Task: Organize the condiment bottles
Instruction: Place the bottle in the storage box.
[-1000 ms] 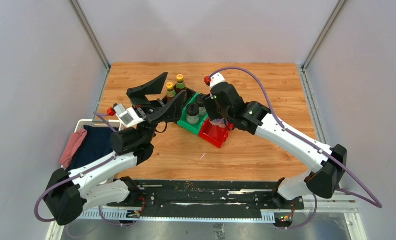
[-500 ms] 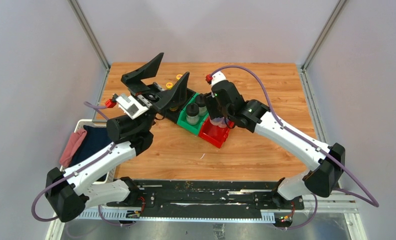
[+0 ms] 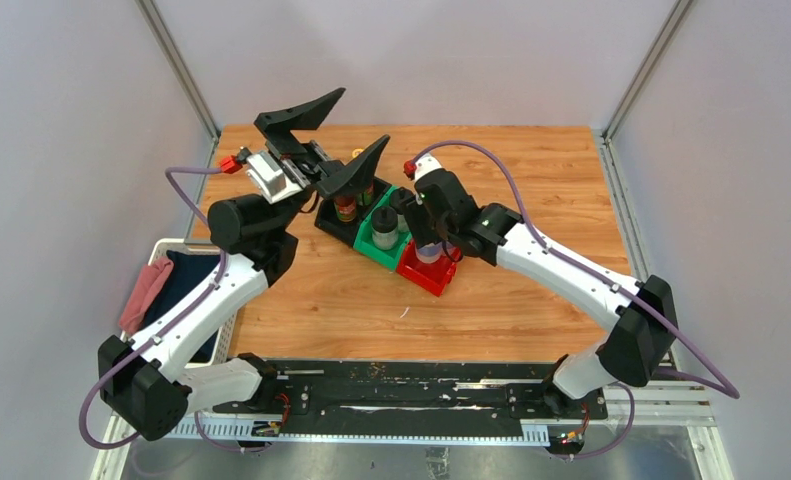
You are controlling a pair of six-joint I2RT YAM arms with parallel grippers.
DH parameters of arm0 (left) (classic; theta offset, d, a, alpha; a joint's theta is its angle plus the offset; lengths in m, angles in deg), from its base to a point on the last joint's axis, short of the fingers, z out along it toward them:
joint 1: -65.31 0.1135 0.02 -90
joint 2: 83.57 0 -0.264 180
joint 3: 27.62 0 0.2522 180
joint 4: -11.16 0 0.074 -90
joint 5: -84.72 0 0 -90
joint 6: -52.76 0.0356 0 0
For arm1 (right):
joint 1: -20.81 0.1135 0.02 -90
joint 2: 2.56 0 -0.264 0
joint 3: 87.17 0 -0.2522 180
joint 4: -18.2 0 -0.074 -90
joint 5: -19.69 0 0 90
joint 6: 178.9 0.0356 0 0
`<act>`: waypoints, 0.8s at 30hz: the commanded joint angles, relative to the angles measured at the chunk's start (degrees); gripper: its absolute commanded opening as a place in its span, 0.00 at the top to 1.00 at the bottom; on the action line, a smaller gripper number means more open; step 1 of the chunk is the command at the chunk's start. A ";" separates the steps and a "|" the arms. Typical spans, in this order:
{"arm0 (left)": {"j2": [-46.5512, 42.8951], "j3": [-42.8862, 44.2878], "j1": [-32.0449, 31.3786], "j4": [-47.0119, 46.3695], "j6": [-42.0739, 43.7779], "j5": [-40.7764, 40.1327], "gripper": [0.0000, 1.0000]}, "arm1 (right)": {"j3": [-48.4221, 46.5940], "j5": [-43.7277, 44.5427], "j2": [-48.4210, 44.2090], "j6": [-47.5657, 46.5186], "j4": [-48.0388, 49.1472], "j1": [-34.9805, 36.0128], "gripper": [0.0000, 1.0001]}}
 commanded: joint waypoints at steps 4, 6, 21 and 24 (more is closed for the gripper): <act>-0.07 1.58 0.35 6.42 -0.64 5.87 0.00 | 1.28 -0.67 0.23 0.57 5.26 -0.79 1.00; -0.23 1.36 0.35 6.82 -0.96 6.03 0.00 | 2.10 -0.87 -0.04 0.77 5.82 -0.85 1.00; 0.29 1.16 -1.50 8.05 -0.90 5.19 0.01 | 7.51 -0.04 -5.02 2.55 8.40 -0.77 1.00; 0.18 1.04 -2.06 8.72 0.12 4.64 0.01 | 7.94 -0.21 -5.36 2.68 8.75 -0.80 1.00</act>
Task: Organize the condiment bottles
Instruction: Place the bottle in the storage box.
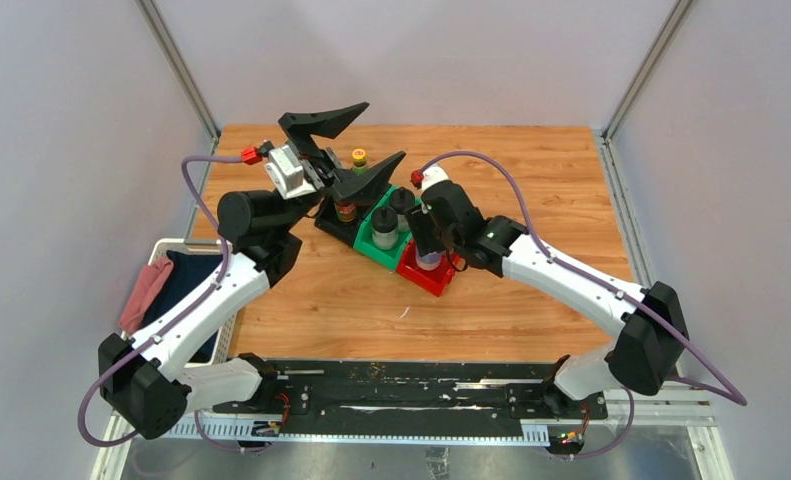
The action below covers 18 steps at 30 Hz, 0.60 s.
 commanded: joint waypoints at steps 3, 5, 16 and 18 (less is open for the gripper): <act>0.09 0.77 -1.28 1.61 1.93 -0.67 0.01 | 1.03 0.80 -2.92 1.33 4.06 -0.59 1.00; 0.00 0.68 -1.45 1.72 2.04 -0.78 0.01 | 1.33 0.84 -3.03 1.38 4.40 -0.59 1.00; -0.12 0.65 -2.34 2.59 3.13 -1.15 0.01 | 3.16 1.31 -2.92 2.23 6.02 -0.60 1.00; -0.04 0.60 -2.58 2.81 3.42 -1.26 0.01 | 3.56 1.55 -2.79 2.35 6.26 -0.62 1.00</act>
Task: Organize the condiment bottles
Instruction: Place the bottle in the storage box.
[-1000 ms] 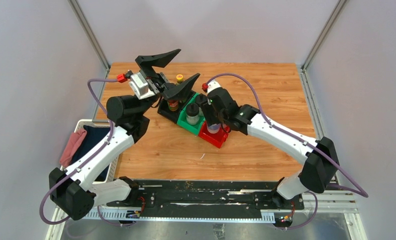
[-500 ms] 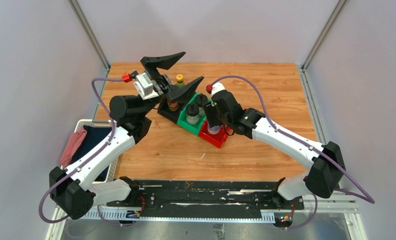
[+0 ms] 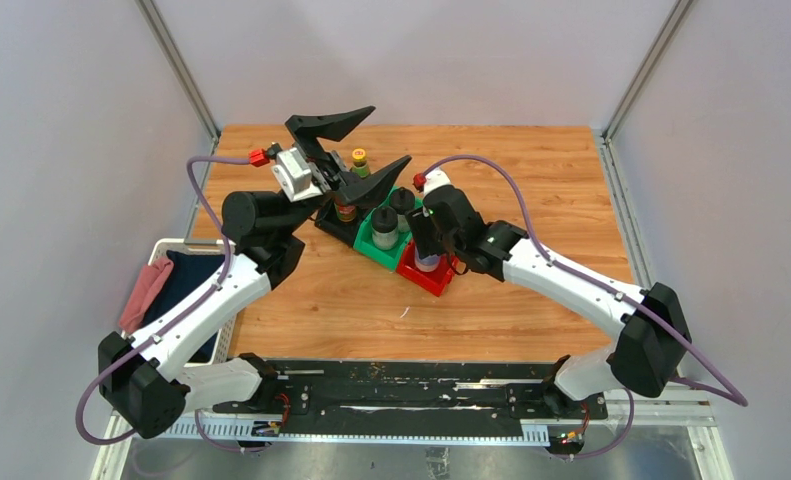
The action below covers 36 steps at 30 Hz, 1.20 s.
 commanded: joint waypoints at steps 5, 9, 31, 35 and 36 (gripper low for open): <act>0.20 0.61 -1.10 1.25 1.95 -0.93 0.01 | 2.21 1.92 -1.85 1.64 4.66 -0.61 1.00; 0.23 0.50 -1.48 1.53 2.38 -1.04 0.01 | 2.86 2.19 -1.72 1.76 5.57 -0.60 1.00; 0.32 0.52 -2.35 2.67 3.97 -1.57 0.00 | 4.47 3.02 0.84 2.57 8.42 -0.90 1.00; 0.45 0.40 -2.48 2.49 3.93 -1.57 0.00 | 4.50 3.01 1.58 2.75 8.47 -1.20 1.00; 0.41 0.41 -2.41 2.48 3.95 -1.57 0.00 | 4.47 2.86 1.81 2.70 8.44 -1.31 1.00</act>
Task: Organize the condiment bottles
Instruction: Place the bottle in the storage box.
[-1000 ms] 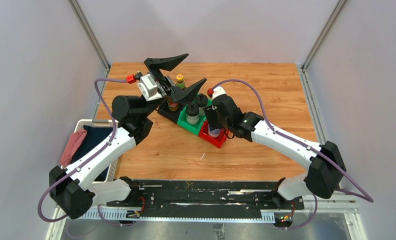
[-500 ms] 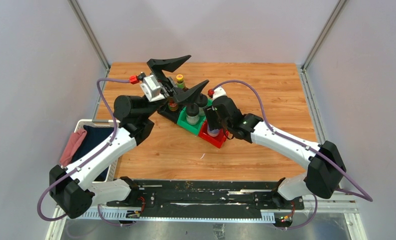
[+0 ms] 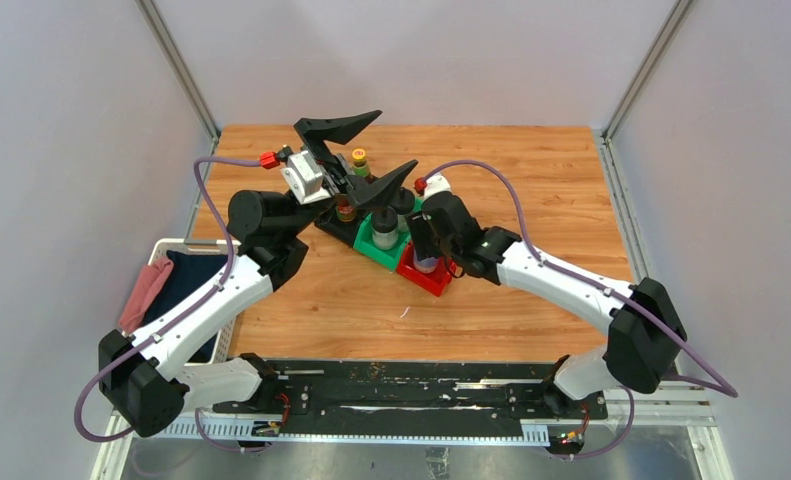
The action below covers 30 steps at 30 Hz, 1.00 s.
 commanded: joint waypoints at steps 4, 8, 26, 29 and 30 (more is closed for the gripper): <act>0.24 0.42 -0.32 -0.12 0.63 -0.54 0.00 | 0.50 1.68 1.13 1.09 2.64 -1.34 1.00; 0.25 0.42 -0.32 -0.20 0.54 -0.55 0.00 | 0.60 1.71 1.36 1.16 2.70 -1.59 1.00; 0.74 0.51 -0.30 -0.30 0.10 -0.29 0.00 | 0.70 1.50 2.11 1.64 2.50 -1.87 0.99; 0.78 0.52 -0.33 -0.30 0.06 -0.29 0.00 | 0.44 1.63 2.36 1.67 2.18 -1.87 0.86; 0.80 0.59 -0.31 -0.30 0.02 -0.23 0.00 | 0.39 1.65 2.52 1.67 2.07 -1.87 0.82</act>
